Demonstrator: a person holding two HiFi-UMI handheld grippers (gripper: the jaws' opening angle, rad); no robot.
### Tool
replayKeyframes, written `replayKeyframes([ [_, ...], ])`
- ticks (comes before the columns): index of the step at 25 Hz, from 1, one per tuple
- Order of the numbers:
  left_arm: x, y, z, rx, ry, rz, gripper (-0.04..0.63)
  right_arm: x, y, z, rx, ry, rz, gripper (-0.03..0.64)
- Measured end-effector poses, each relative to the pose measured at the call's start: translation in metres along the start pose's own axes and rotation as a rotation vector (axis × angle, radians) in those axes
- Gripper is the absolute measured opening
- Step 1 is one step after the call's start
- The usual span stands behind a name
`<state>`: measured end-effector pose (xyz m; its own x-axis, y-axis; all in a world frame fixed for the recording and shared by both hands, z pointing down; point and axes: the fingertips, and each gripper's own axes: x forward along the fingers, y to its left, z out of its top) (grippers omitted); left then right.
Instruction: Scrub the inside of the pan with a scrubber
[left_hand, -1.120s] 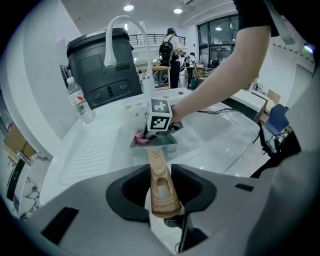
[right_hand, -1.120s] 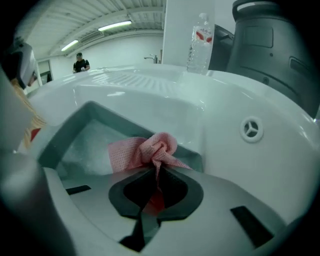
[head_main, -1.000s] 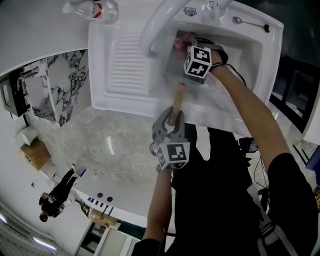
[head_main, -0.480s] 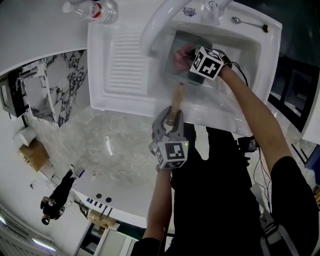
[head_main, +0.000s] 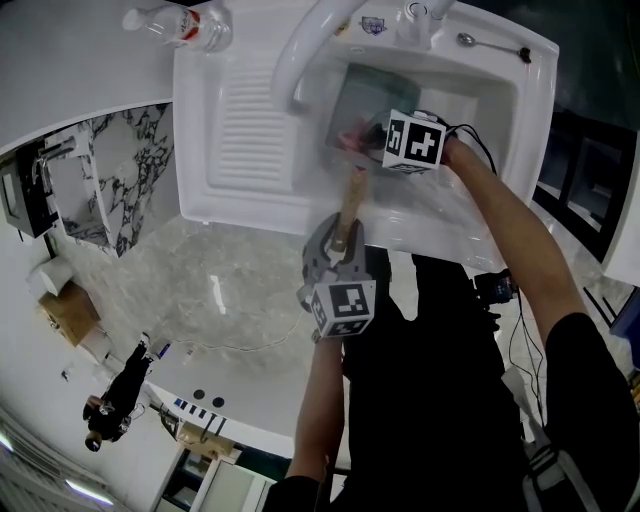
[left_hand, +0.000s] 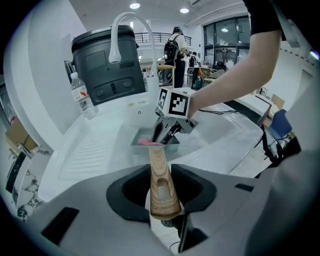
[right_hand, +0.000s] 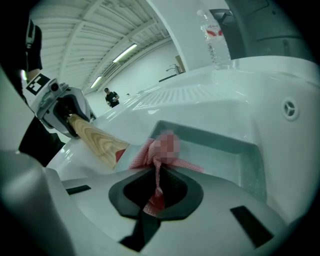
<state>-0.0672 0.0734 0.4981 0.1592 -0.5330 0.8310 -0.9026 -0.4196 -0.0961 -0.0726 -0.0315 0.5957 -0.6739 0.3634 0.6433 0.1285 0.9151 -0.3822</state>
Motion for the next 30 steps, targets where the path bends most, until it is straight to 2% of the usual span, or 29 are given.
replayKeyframes([
  [2, 0.000, 0.000, 0.000, -0.003, 0.001, 0.001, 0.150, -0.002, 0.002, -0.004, -0.049, 0.029, 0.019, 0.035],
  [3, 0.000, 0.000, 0.000, -0.004, 0.003, 0.003, 0.149, -0.003, 0.000, -0.007, -0.079, 0.047, 0.001, 0.035],
  [6, 0.000, 0.000, 0.000, -0.005, 0.003, 0.003, 0.149, -0.009, -0.027, -0.017, -0.136, 0.107, -0.145, 0.035],
  [10, 0.000, 0.000, 0.000, -0.003, 0.000, 0.000, 0.149, -0.017, -0.076, -0.034, -0.137, 0.172, -0.371, 0.035],
  [13, 0.000, 0.000, 0.000, 0.000, 0.001, 0.000, 0.149, -0.023, -0.105, -0.045, -0.166, 0.238, -0.496, 0.035],
  [16, 0.001, 0.000, 0.000, 0.001, 0.012, 0.004, 0.149, -0.028, -0.124, -0.057, -0.298, 0.348, -0.593, 0.035],
  [18, 0.001, -0.001, 0.000, 0.000, 0.021, 0.010, 0.149, -0.030, -0.127, -0.060, -0.392, 0.394, -0.620, 0.035],
  [19, 0.001, -0.001, 0.000, -0.001, 0.022, 0.012, 0.149, -0.031, -0.125, -0.061, -0.381, 0.391, -0.609, 0.035],
  [20, 0.001, 0.000, 0.000, -0.003, 0.022, 0.013, 0.149, -0.030, -0.120, -0.062, -0.322, 0.368, -0.577, 0.035],
  [22, 0.001, 0.000, -0.001, -0.006, 0.023, 0.014, 0.149, -0.029, -0.104, -0.060, -0.142, 0.277, -0.460, 0.035],
  [24, 0.001, 0.001, -0.001, -0.007, 0.023, 0.013, 0.149, -0.028, -0.085, -0.055, -0.017, 0.197, -0.338, 0.035],
  [30, 0.001, 0.001, -0.001, -0.003, 0.021, 0.015, 0.149, -0.020, -0.037, -0.046, 0.083, 0.153, -0.041, 0.035],
])
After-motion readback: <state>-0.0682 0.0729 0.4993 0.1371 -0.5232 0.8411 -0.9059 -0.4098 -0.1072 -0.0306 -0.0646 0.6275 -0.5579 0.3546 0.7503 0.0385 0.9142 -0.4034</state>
